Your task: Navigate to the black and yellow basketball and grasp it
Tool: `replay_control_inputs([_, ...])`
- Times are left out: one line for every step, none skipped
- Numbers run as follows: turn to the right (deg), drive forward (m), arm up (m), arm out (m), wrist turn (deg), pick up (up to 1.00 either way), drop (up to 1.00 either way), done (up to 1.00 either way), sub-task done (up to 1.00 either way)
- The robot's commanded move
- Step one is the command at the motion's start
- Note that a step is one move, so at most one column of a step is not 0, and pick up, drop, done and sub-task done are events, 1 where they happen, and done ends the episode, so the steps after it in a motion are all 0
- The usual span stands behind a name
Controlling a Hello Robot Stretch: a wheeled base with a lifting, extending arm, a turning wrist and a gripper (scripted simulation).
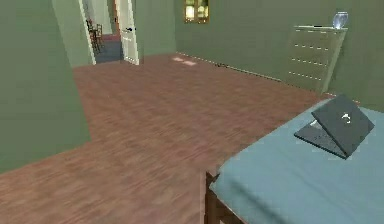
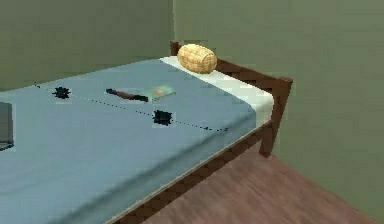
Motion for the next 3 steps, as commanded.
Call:
replay_control_inputs([-15.0, 0.0, 0.0, 0.0, 0.0, 0.0, 0.0, 0.0, 0.0])
replay_control_inputs([0.0, 0.85, 0.0, 0.0, 0.0, 0.0, 0.0, 0.0, 0.0])
replay_control_inputs([-3.0, 0.0, 0.0, 0.0, 0.0, 0.0, 0.0, 0.0, 0.0])
